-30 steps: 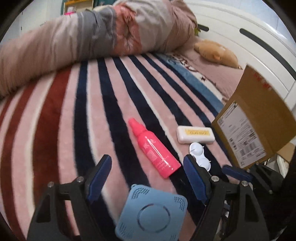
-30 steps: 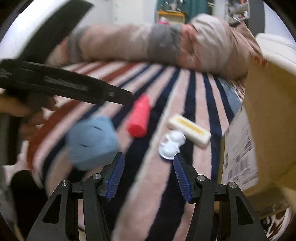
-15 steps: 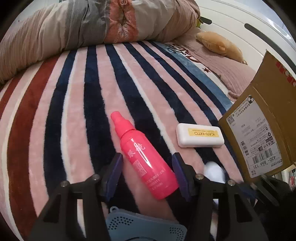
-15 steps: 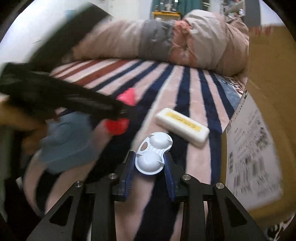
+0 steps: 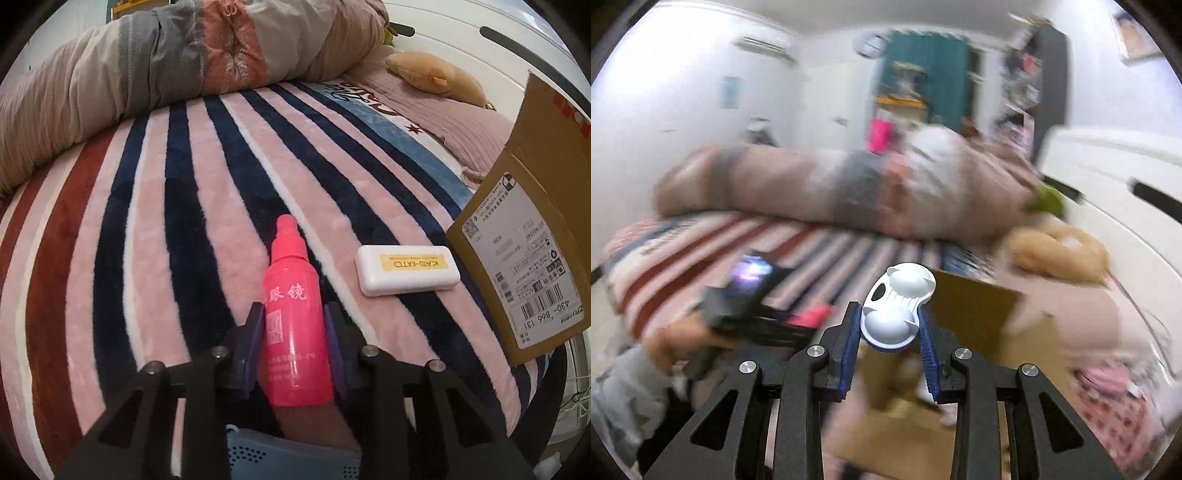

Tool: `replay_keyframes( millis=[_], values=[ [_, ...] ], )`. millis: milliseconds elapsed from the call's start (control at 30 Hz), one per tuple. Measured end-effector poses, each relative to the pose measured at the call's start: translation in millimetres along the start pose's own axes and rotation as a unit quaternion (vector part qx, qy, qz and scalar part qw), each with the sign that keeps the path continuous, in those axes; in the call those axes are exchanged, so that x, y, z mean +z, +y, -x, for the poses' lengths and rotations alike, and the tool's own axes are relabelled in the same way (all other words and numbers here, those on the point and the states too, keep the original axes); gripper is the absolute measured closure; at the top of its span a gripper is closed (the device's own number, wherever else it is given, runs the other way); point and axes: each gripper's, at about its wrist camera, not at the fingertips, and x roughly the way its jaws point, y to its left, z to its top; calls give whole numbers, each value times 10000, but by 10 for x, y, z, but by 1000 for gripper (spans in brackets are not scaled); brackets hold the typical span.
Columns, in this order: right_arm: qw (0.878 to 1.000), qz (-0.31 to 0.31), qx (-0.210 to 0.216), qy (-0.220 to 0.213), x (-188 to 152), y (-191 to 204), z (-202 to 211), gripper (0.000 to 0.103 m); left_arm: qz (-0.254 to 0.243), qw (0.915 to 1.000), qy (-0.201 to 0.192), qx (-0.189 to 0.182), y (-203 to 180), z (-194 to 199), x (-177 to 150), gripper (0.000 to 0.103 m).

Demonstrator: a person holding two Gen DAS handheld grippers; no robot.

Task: Organize rigid objects
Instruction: 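Drop the lens case into the box with the right gripper while the left drops the pink bottle in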

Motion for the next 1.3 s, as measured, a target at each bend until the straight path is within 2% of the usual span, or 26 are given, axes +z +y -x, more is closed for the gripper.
replay_keyframes(
  millis=[67, 200, 300, 367, 433, 467, 533, 600, 667, 767, 833, 1000, 1033, 1133, 1200, 1300],
  values=[
    [9982, -215, -91, 558, -50, -233, -213, 77, 2, 10000, -15, -28, 10, 11, -5, 75],
    [9926, -303, -324, 1131, -213, -396, -438, 76, 11, 9999, -95, -79, 5, 96, -9, 75],
    [9932, -276, -395, 1064, -237, -356, -418, 60, -71, 9995, -280, -98, -18, 289, -14, 75],
    [9959, -302, -253, 813, -190, -298, -368, 57, -151, 9989, -425, -83, -33, 446, -10, 75],
    [9979, -450, 98, 456, -99, -269, -284, 57, -200, 9980, -593, -121, -36, 636, -23, 75],
    [9969, -556, 506, 219, -36, -217, -210, 57, -208, 9974, -670, -154, -37, 724, -36, 75],
    [9894, -668, 1288, 63, 90, -92, -173, 57, -218, 9956, -860, -299, -50, 944, -68, 75],
    [9785, -761, 1912, 112, 211, 40, -220, 57, -271, 9929, -1047, -499, -85, 1177, -118, 75],
    [9681, -782, 2364, 277, 308, 206, -344, 57, -375, 9896, -1253, -603, -176, 1413, -167, 75],
    [9566, -829, 2714, 658, 379, 402, -588, 52, -537, 9838, -1541, -746, -307, 1726, -204, 75],
    [9487, -1003, 2873, 864, 380, 465, -725, 45, -622, 9808, -1649, -836, -379, 1868, -207, 75],
    [9247, -1468, 3373, 985, 339, 482, -858, 45, -848, 9766, -1710, -986, -610, 1993, -157, 75],
    [9230, -1526, 3401, 954, 333, 448, -853, 49, -891, 9758, -1714, -1025, -668, 2016, -143, 75],
    [9259, -1654, 3306, 774, 345, 306, -799, 65, -1070, 9749, -1717, -925, -893, 2050, -41, 75],
    [9271, -1792, 3241, 583, 348, 134, -713, 70, -1185, 9734, -1697, -985, -1050, 2042, 65, 75],
    [9332, -1853, 3057, 362, 349, -151, -610, 71, -1334, 9712, -1650, -1082, -1311, 1994, 228, 75]
  ],
)
